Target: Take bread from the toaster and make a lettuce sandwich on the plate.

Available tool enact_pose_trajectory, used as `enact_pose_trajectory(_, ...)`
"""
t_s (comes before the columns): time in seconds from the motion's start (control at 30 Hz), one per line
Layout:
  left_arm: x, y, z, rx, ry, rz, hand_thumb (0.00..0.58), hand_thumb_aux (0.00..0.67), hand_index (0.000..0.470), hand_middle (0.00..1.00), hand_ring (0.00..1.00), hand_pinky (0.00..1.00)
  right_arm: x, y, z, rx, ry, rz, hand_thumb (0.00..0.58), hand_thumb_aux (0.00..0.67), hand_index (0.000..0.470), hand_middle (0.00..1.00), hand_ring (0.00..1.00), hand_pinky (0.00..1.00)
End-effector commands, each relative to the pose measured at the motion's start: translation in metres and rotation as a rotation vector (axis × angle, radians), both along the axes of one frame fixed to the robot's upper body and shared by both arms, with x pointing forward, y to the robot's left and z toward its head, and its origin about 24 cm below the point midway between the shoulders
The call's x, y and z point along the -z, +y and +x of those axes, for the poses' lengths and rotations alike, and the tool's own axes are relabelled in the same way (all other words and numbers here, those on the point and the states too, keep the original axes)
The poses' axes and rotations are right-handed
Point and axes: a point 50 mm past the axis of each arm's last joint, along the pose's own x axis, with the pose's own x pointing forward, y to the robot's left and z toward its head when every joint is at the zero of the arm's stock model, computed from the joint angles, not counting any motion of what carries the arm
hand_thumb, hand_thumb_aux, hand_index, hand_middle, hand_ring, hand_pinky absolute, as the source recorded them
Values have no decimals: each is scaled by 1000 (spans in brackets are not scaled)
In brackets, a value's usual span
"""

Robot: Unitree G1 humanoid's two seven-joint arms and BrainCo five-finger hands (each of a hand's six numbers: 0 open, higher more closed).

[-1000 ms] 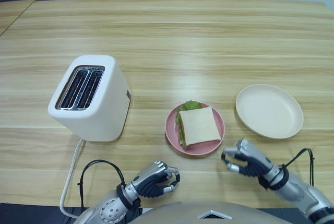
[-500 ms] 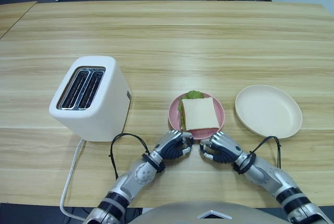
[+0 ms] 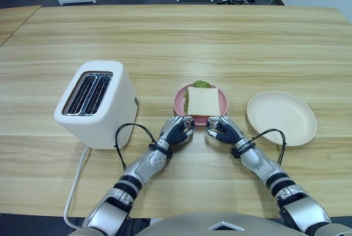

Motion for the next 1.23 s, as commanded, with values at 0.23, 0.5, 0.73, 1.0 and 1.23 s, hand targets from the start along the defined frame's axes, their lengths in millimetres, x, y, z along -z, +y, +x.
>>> enact_pose_trajectory(0.23,-30,11,-34,-155,-285,-562,0,0,0,0,0,0,-31,-14,-21,197,-294,335,0,0,0,0,0,0)
enact_pose_trajectory(0.5,-30,25,-38,-306,-344,-579,0,0,0,0,0,0,-35,-23,-26,347,-383,418,0,0,0,0,0,0)
enact_pose_trajectory(0.73,-24,18,-39,-292,-302,-569,0,0,0,0,0,0,-26,-25,-26,352,-374,377,0,0,0,0,0,0)
enact_pose_trajectory(1.0,-21,15,-42,-306,-286,-553,0,0,0,0,0,0,-23,-28,-27,381,-369,374,0,0,0,0,0,0)
enact_pose_trajectory(1.23,-20,14,-45,-323,-252,-571,0,0,0,0,0,0,-21,-27,-30,340,-356,359,0,0,0,0,0,0)
